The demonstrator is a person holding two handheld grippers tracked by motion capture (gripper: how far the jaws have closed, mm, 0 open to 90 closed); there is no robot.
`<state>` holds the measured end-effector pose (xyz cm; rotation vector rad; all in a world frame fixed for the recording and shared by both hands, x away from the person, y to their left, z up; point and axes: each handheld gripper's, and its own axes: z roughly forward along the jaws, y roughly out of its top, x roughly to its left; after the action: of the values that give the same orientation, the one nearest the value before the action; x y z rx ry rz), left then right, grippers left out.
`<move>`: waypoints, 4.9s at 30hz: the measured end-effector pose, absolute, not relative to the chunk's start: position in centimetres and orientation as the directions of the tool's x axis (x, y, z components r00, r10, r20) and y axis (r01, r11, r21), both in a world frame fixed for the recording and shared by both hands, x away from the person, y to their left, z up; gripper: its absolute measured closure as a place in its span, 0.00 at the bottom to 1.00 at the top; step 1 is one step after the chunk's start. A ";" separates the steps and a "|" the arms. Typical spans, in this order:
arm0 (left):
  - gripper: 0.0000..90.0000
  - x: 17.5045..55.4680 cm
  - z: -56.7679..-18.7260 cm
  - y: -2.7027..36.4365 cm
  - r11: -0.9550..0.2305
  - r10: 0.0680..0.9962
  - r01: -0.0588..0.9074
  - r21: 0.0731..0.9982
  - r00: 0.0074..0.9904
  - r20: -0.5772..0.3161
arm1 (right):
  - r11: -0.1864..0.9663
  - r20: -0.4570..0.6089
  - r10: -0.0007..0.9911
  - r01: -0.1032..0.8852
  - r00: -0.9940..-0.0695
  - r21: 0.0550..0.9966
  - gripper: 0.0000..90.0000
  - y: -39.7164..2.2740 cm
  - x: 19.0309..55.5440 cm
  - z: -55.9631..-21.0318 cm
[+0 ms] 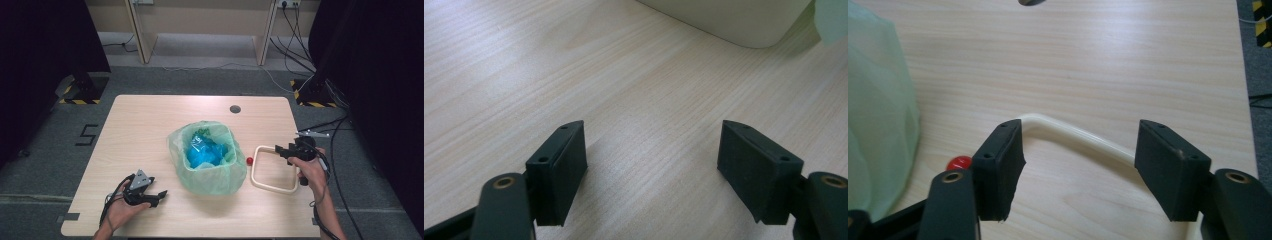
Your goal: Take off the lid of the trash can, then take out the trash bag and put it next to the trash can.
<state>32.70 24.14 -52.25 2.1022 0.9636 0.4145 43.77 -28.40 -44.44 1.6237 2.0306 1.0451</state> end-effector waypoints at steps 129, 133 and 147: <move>0.36 31.3 -45.9 15.9 -0.263 0.733 0.324 0.909 0.680 -0.031 | 0.424 0.108 0.700 0.533 -0.706 0.732 0.62 -10.0 48.9 -39.7; 0.44 31.2 -45.9 15.9 -0.274 0.735 0.320 0.907 0.678 -0.017 | 0.398 0.115 0.726 0.551 -0.678 0.734 0.75 -10.0 48.9 -39.4; 0.85 30.2 -44.9 16.4 -0.288 0.727 0.248 0.925 0.686 0.043 | 0.368 0.055 0.762 0.501 -0.646 0.783 0.98 -11.1 47.9 -38.4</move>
<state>30.22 16.44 -44.87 1.8505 0.7670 0.5723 47.87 -11.11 -38.36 1.1111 2.3173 1.1584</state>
